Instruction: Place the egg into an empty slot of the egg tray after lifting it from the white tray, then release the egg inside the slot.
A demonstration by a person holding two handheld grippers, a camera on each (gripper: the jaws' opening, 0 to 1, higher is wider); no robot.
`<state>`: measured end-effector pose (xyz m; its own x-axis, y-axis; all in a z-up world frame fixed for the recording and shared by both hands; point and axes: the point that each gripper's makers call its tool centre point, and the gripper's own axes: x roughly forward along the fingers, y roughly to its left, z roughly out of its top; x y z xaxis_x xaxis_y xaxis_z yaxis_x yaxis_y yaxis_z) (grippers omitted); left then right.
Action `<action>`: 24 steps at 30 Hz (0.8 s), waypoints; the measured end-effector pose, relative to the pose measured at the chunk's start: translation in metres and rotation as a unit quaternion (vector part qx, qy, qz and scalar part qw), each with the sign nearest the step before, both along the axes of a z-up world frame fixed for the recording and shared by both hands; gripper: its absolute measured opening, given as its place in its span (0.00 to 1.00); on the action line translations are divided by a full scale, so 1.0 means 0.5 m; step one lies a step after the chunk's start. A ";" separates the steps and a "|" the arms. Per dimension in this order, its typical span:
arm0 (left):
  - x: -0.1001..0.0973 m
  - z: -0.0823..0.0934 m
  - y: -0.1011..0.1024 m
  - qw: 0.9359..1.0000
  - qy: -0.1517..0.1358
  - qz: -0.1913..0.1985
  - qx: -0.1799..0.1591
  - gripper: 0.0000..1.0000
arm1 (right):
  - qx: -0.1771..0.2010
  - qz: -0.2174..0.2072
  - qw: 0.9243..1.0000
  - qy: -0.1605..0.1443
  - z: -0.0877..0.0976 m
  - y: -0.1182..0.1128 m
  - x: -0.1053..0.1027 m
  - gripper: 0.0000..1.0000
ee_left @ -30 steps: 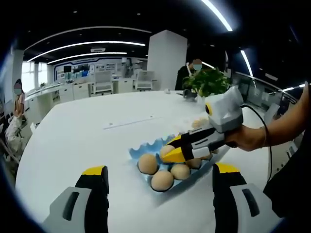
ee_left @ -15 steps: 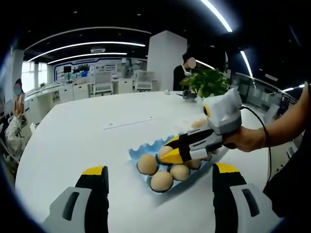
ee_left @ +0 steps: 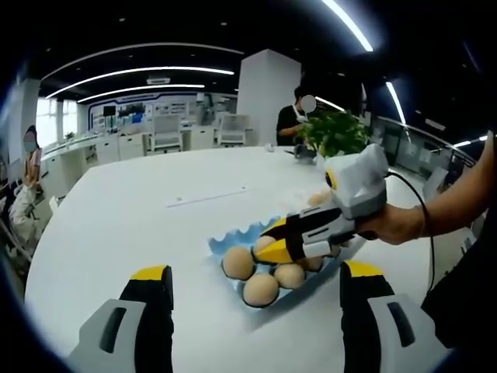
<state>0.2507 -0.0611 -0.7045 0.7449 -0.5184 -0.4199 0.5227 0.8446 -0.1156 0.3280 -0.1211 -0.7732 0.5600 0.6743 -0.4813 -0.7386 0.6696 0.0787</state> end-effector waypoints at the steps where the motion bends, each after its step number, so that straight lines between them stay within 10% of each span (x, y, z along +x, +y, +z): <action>1: 0.000 0.001 0.000 1.000 0.000 0.001 -0.001 0.89 | 0.001 -0.001 1.000 0.001 0.001 -0.002 -0.002 0.26; 15: 0.004 0.002 -0.011 1.000 -0.001 -0.007 0.000 0.89 | 0.007 -0.027 1.000 0.010 0.023 -0.074 -0.017 0.24; 24: 0.005 0.001 -0.017 1.000 -0.002 -0.013 0.000 0.89 | 0.015 -0.136 0.991 -0.003 0.039 -0.233 0.000 0.24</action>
<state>0.2532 -0.0694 -0.7038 0.7329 -0.5375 -0.4171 0.5452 0.8307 -0.1125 0.3278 -0.2374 -0.7537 0.7265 0.5120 -0.4584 -0.5312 0.8416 0.0981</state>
